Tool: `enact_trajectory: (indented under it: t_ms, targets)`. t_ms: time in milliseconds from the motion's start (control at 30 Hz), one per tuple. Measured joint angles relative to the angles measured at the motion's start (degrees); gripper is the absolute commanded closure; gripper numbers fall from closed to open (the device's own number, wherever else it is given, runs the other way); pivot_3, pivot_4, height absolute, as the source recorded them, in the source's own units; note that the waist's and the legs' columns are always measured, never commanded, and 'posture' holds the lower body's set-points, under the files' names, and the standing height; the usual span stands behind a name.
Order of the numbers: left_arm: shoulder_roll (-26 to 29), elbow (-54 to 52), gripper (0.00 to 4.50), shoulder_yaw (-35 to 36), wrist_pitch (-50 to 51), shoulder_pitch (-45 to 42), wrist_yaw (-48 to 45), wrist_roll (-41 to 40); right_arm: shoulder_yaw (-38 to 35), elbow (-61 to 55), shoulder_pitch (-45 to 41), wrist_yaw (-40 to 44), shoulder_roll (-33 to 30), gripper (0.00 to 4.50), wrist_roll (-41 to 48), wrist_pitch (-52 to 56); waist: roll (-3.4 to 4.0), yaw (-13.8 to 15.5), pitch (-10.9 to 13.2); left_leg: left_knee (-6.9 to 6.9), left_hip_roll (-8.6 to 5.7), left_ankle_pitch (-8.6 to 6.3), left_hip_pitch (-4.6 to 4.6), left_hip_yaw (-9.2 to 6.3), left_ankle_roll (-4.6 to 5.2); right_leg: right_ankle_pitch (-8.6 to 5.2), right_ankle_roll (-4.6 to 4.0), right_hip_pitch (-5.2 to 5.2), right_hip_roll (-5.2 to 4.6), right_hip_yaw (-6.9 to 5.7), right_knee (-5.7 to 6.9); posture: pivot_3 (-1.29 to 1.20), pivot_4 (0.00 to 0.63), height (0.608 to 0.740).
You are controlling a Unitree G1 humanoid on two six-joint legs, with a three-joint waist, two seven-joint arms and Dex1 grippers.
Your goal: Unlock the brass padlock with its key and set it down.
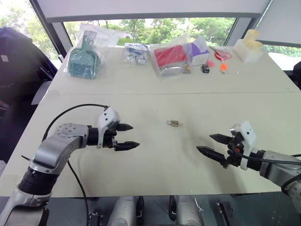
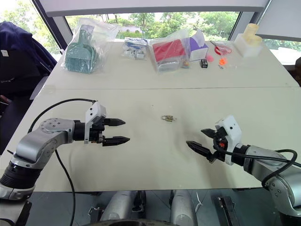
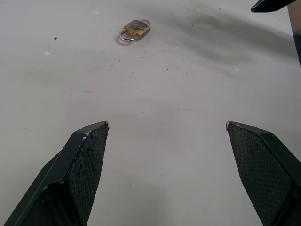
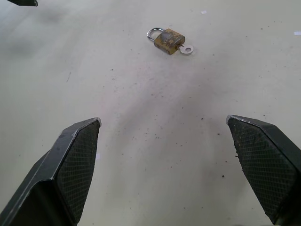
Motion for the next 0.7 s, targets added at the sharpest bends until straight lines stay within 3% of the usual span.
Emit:
enact_trajectory:
  t_ms: [700]
  targets:
    - [0.6,-0.4,0.32,1.3,0.1,1.4,1.1,-0.7,3.2,0.9,-1.8,-1.1,2.8,0.05,-2.2,-0.5,0.00,0.0,0.0,0.00,0.00,0.01,0.00,0.00,-0.03,0.00,0.00,-0.01,0.00,0.00,0.01,0.00,0.150,0.735]
